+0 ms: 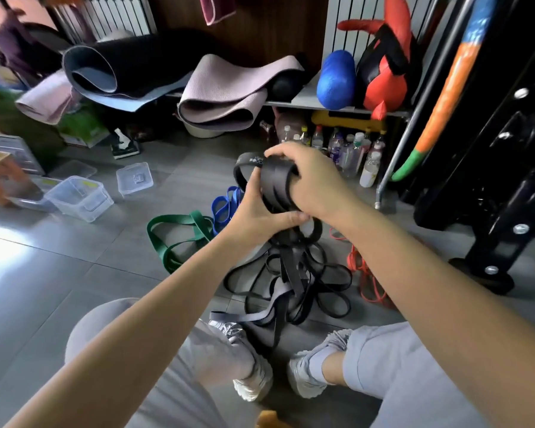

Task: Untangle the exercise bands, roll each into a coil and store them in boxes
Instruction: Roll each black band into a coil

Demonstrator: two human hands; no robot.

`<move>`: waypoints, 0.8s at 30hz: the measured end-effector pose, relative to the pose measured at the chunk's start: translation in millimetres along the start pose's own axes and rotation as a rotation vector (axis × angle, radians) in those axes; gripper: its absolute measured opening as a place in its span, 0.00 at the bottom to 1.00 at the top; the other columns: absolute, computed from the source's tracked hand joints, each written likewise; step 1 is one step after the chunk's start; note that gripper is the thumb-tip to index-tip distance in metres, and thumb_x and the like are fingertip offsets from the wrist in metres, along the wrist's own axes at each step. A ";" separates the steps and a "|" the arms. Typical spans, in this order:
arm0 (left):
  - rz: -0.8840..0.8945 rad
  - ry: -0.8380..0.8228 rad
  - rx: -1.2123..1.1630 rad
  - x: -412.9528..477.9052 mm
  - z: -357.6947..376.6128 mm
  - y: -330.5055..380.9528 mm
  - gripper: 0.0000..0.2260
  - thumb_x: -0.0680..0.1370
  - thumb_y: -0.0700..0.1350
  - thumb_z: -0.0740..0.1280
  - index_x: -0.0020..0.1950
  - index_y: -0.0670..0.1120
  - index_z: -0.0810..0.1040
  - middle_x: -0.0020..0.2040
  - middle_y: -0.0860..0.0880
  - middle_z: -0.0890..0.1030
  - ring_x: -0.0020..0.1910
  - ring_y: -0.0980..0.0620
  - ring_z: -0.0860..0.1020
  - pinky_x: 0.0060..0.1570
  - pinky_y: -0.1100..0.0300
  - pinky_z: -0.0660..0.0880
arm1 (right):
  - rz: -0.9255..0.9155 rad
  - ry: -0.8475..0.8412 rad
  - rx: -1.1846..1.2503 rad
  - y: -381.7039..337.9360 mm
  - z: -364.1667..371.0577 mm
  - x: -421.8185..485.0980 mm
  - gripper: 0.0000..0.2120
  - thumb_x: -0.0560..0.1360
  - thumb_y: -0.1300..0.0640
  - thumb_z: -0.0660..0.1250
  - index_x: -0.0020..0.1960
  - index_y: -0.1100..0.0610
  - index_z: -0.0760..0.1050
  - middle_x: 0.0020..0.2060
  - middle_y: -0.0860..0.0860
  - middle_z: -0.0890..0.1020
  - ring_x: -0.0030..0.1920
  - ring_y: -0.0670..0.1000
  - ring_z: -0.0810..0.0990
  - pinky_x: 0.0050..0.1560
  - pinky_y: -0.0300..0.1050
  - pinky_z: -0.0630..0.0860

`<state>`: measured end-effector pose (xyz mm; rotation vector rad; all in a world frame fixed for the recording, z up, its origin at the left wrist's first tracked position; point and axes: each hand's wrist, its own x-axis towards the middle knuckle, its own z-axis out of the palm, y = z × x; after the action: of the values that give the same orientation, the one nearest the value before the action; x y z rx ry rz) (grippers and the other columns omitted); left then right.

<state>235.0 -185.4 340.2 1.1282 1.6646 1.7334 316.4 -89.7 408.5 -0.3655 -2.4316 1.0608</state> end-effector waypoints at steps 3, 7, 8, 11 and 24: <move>-0.156 0.273 -0.042 1.3 -15.1 -6.9 0.19 0.72 0.31 0.70 0.62 0.38 0.73 0.50 0.44 0.82 0.47 0.51 0.81 0.46 0.57 0.77 | 0.031 -0.387 0.341 12.9 -6.1 0.9 0.26 0.74 0.70 0.63 0.69 0.55 0.66 0.59 0.49 0.75 0.63 0.45 0.73 0.61 0.29 0.69; -0.296 0.364 -0.116 2.8 -42.7 -29.7 0.12 0.76 0.31 0.65 0.57 0.41 0.77 0.40 0.49 0.81 0.40 0.49 0.77 0.53 0.46 0.75 | 0.258 -0.331 0.070 84.3 -3.3 0.2 0.24 0.73 0.68 0.65 0.67 0.55 0.69 0.61 0.54 0.76 0.61 0.51 0.75 0.58 0.33 0.71; -0.299 0.341 -0.110 4.5 -47.2 -34.0 0.12 0.76 0.30 0.64 0.56 0.43 0.77 0.42 0.48 0.81 0.42 0.48 0.78 0.54 0.45 0.75 | 0.329 -0.389 -0.123 106.4 9.6 -3.3 0.22 0.73 0.64 0.66 0.67 0.56 0.70 0.61 0.54 0.76 0.59 0.52 0.76 0.60 0.39 0.72; -0.327 0.309 -0.129 11.7 -65.4 -43.1 0.16 0.75 0.31 0.66 0.60 0.45 0.75 0.43 0.47 0.82 0.38 0.52 0.81 0.40 0.58 0.79 | 0.419 -0.703 -0.383 156.8 70.3 -19.3 0.25 0.72 0.57 0.68 0.68 0.59 0.69 0.65 0.56 0.74 0.62 0.54 0.74 0.61 0.44 0.70; -0.457 0.317 -0.183 35.8 -106.6 -64.3 0.15 0.68 0.45 0.69 0.53 0.42 0.75 0.33 0.49 0.78 0.31 0.52 0.76 0.26 0.63 0.72 | 0.054 -1.071 -0.758 214.3 213.8 -16.7 0.23 0.76 0.65 0.57 0.69 0.52 0.62 0.68 0.56 0.62 0.64 0.62 0.70 0.61 0.57 0.70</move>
<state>115.9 -208.3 294.7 0.3617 1.7282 1.7692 234.4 -86.2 116.6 -0.0654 -3.7716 0.2620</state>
